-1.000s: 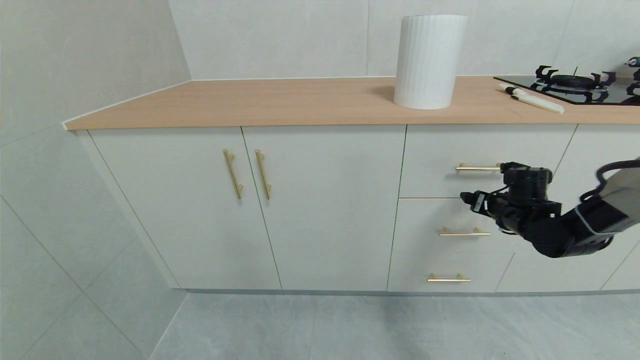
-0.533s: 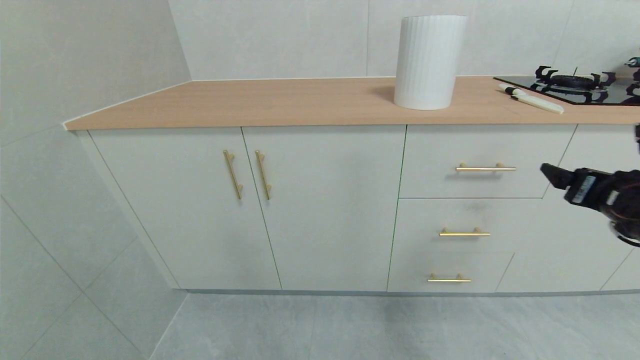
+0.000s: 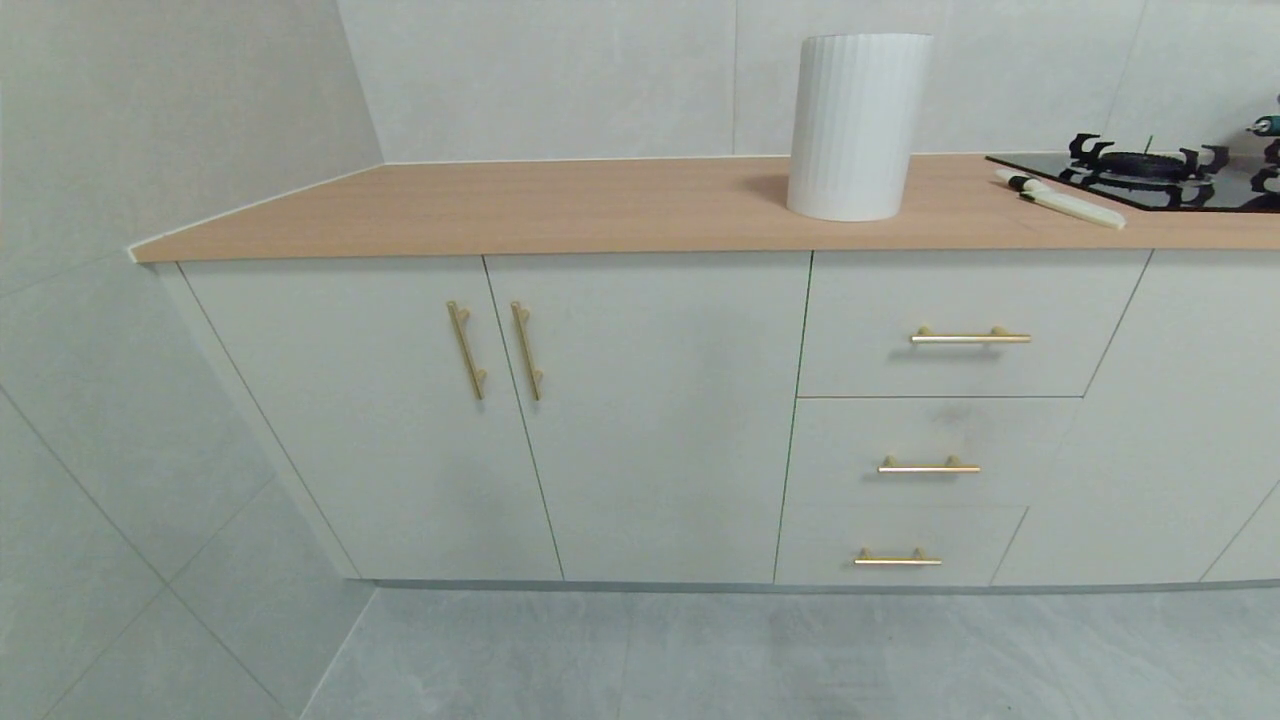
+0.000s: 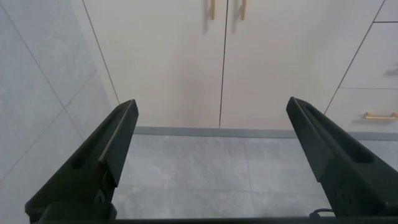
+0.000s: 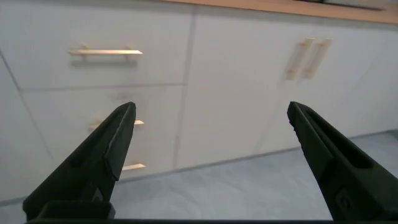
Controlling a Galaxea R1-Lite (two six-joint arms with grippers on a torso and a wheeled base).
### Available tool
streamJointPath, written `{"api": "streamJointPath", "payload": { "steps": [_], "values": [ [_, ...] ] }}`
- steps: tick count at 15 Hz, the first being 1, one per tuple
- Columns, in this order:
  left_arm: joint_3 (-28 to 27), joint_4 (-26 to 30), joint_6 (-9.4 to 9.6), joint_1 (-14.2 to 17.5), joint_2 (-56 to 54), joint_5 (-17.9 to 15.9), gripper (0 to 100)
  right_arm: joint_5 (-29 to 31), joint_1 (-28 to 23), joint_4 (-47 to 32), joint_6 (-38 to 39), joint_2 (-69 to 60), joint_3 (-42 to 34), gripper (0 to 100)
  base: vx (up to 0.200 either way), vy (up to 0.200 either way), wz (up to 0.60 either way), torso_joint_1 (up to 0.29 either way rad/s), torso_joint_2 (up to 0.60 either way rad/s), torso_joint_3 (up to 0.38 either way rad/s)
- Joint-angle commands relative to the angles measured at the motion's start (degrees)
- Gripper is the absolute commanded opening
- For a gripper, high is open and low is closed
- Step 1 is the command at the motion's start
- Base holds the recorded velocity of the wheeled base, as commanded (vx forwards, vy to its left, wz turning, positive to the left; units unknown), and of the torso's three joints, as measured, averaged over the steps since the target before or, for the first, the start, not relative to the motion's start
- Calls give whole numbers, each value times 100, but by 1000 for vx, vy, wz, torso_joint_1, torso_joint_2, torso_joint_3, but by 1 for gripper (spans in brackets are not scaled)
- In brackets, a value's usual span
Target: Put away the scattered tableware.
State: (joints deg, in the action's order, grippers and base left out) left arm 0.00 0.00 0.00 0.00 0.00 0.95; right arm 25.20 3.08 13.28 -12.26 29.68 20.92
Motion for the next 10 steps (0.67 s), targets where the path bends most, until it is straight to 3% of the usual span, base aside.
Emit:
{"api": "streamJointPath", "payload": {
  "steps": [1, 3, 7, 9, 10],
  "values": [
    [0, 0, 0, 0, 0, 2, 100, 108, -159, -1538, -197, -2309, 26, 100, 0, 0, 0, 0, 0, 0],
    [0, 0, 0, 0, 0, 10, 100, 117, -282, -2154, -189, -2968, 9, 100, 0, 0, 0, 0, 0, 0],
    [0, 0, 0, 0, 0, 2, 100, 64, -291, -1829, 40, -2968, -624, 100, 0, 0, 0, 0, 0, 0],
    [0, 0, 0, 0, 0, 2, 100, -841, -291, -589, 268, -2968, -1969, 100, 0, 0, 0, 0, 0, 0],
    [0, 0, 0, 0, 0, 2, 100, -1228, -291, -501, 400, -2968, -2092, 100, 0, 0, 0, 0, 0, 0]
  ]
}}
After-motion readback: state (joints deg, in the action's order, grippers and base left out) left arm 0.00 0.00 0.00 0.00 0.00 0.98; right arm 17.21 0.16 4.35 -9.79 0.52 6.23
